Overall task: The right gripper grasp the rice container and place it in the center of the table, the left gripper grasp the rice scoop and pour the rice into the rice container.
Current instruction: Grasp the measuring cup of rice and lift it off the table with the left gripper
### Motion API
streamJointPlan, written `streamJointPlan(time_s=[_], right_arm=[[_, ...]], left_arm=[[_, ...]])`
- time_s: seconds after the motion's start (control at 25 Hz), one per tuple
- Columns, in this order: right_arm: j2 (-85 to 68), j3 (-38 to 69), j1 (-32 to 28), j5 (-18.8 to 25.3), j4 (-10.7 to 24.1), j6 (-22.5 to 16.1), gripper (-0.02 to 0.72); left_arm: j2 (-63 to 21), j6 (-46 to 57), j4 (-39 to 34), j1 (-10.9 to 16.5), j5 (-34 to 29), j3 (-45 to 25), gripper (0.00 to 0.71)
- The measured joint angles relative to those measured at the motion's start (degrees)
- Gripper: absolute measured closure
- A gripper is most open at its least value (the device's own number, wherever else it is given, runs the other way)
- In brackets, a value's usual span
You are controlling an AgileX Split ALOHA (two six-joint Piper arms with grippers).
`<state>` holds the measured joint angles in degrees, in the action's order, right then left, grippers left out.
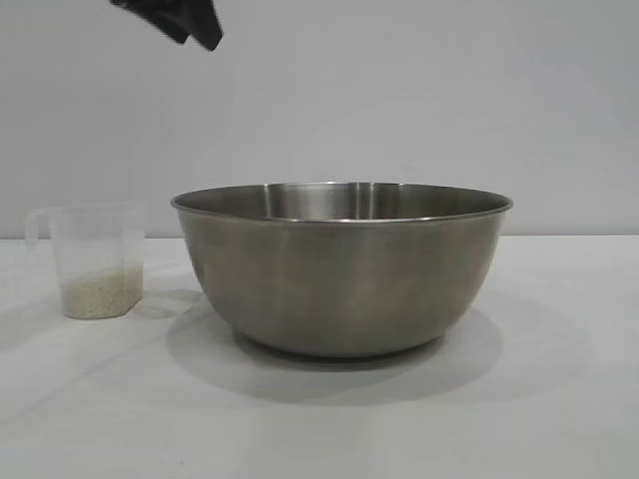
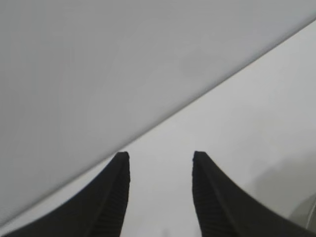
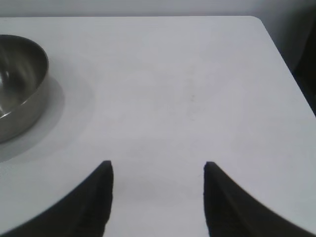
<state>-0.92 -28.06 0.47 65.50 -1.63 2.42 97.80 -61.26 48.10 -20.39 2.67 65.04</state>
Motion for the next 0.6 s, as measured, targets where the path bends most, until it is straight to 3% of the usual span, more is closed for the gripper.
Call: streamJointPlan(time_s=[0.24, 0.48, 0.6], right_arm=[[0.0, 0.0, 0.0, 0.0, 0.0, 0.0, 0.317], [0.0, 0.0, 0.0, 0.0, 0.0, 0.0, 0.317], [0.0, 0.0, 0.0, 0.0, 0.0, 0.0, 0.317]], left_arm=[[-0.6, 10.7, 0.5, 0.0, -3.0, -1.6, 0.435], [-0.6, 11.4, 1.4, 0.0, -11.6, -1.6, 0.435], [-0.6, 7.7, 6.2, 0.0, -12.8, -1.6, 0.435]])
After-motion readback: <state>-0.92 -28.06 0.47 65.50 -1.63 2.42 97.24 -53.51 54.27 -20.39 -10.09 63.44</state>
